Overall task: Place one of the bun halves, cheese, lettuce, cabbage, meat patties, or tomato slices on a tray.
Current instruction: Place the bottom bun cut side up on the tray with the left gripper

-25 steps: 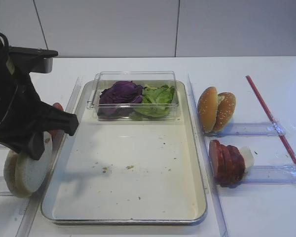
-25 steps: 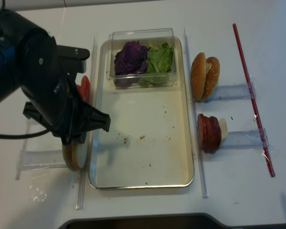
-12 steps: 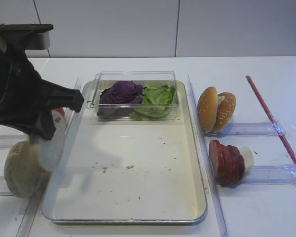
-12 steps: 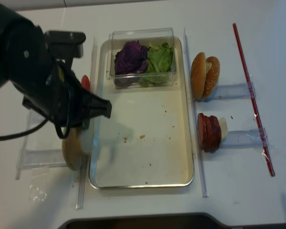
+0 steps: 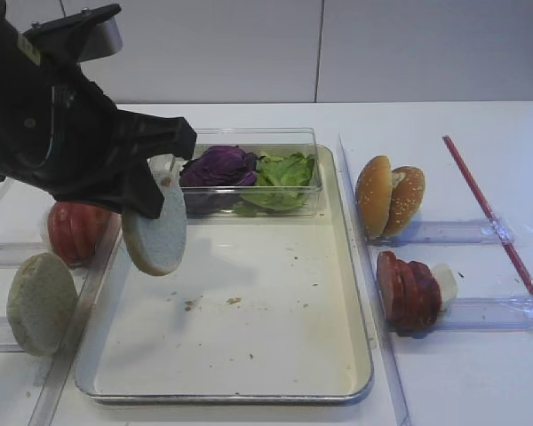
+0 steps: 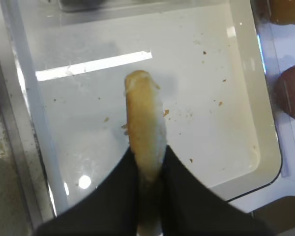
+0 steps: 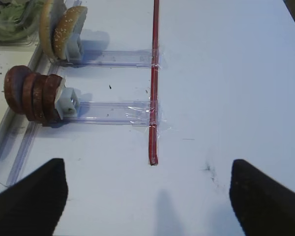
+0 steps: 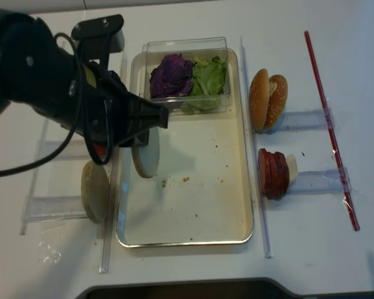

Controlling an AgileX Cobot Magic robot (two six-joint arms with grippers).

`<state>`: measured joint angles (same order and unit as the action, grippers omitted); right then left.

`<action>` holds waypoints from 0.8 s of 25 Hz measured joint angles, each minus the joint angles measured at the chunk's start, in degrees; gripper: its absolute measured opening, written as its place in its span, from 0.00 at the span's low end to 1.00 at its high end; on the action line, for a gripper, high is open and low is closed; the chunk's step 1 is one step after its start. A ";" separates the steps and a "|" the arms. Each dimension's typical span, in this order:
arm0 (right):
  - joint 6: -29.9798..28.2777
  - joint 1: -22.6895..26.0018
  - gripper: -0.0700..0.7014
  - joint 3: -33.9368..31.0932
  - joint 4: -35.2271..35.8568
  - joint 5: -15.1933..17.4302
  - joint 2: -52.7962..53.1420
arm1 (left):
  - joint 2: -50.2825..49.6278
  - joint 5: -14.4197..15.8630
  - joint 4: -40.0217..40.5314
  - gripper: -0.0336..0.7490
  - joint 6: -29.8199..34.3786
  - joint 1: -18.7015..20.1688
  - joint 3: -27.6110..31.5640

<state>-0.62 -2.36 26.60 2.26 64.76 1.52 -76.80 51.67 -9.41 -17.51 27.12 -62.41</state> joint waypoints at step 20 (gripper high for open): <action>0.00 0.00 0.98 0.00 0.00 0.00 0.00 | -9.07 -2.83 -21.17 0.16 18.71 -2.53 0.00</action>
<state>-0.62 -2.36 26.60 2.26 64.76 1.52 -85.87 48.83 -30.58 1.20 24.59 -62.41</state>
